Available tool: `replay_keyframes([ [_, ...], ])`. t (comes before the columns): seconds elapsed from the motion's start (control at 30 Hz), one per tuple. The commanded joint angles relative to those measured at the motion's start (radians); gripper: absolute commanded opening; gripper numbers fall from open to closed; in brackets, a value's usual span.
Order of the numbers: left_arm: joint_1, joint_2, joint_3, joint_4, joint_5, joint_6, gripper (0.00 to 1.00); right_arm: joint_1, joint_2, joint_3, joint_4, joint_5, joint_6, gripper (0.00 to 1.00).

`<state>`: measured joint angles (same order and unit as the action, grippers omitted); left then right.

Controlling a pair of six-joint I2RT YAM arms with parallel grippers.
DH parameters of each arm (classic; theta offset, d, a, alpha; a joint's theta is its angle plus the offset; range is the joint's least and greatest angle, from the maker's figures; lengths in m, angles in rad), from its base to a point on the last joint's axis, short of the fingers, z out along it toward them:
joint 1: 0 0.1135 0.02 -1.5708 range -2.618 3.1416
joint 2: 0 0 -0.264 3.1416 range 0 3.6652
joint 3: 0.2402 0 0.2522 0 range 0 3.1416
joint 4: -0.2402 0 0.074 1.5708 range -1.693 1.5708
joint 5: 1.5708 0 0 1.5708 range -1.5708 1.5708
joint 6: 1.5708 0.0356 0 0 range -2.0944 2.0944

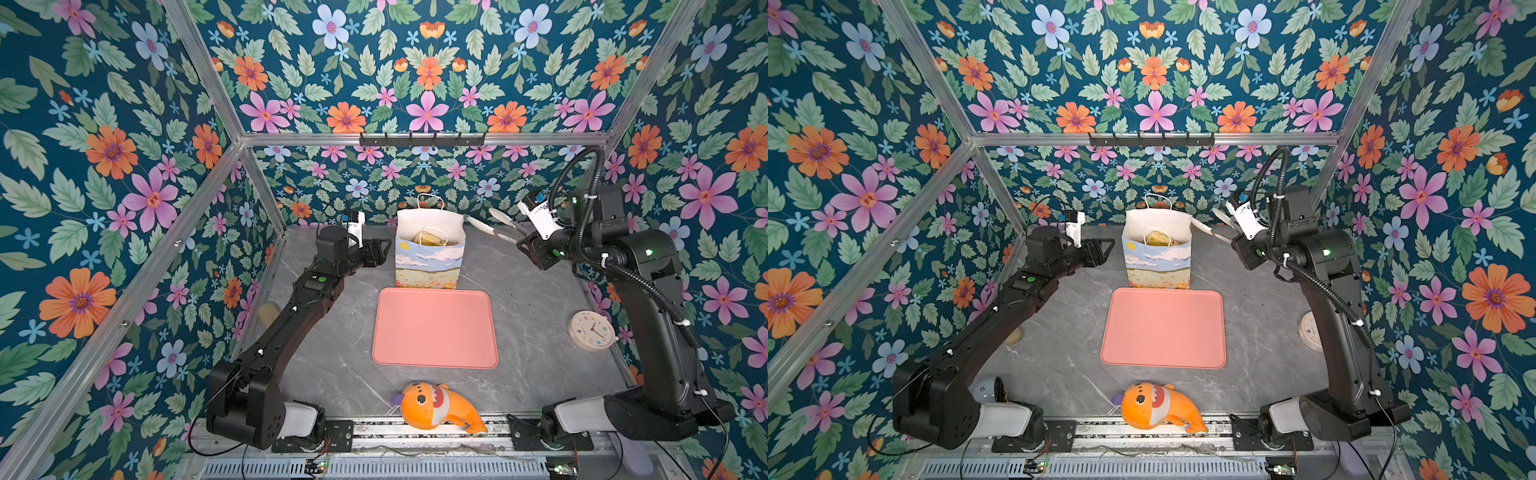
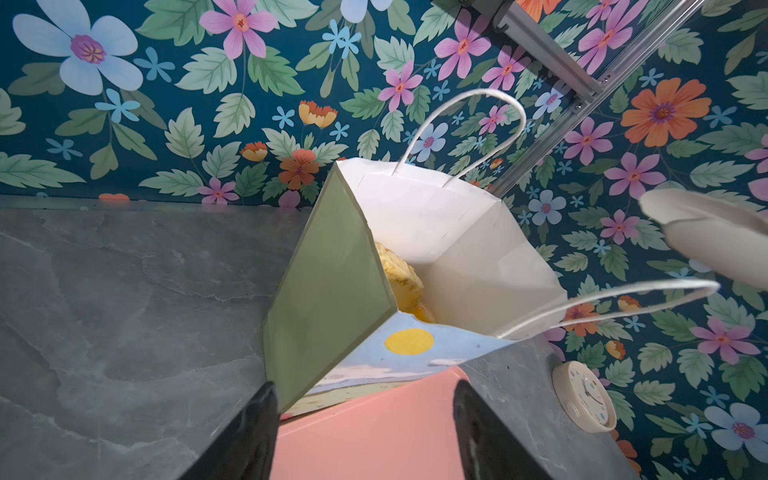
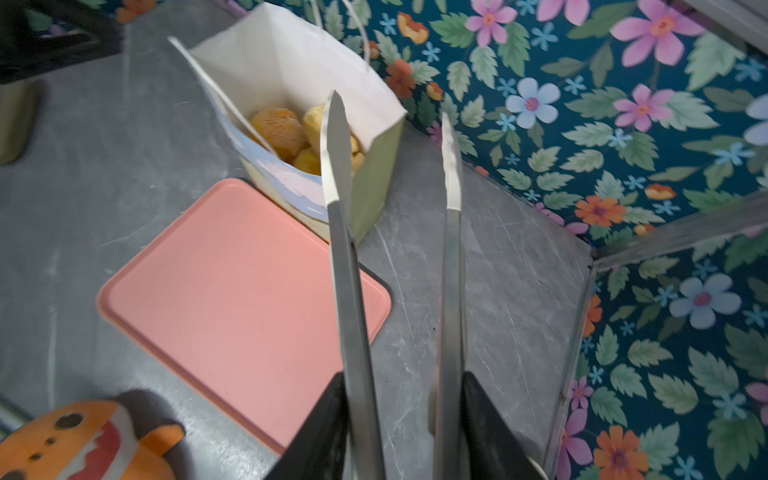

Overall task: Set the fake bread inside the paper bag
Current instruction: 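Carry the tongs with the right gripper away from the bag and lower them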

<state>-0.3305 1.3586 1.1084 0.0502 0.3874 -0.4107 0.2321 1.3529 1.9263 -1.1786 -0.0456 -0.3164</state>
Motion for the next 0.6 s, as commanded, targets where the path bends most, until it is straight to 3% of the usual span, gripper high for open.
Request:
replay_keyframes([
  [0.0, -0.001, -0.023, -0.027, 0.046, 0.002, -0.008, 0.67, -0.039, -0.102, -0.193, 0.232, 0.052, 0.135, 0.42],
  [0.13, 0.0, -0.05, -0.075, 0.07, -0.013, -0.021, 0.67, -0.071, -0.219, -0.537, 0.501, 0.123, 0.202, 0.43],
  [0.27, 0.001, -0.068, -0.125, 0.118, -0.002, -0.053, 0.67, -0.074, -0.203, -0.75, 0.689, 0.35, 0.234, 0.43],
  [0.57, 0.0, -0.086, -0.166, 0.144, 0.013, -0.08, 0.66, -0.078, -0.035, -0.904, 0.713, 0.312, 0.362, 0.42],
])
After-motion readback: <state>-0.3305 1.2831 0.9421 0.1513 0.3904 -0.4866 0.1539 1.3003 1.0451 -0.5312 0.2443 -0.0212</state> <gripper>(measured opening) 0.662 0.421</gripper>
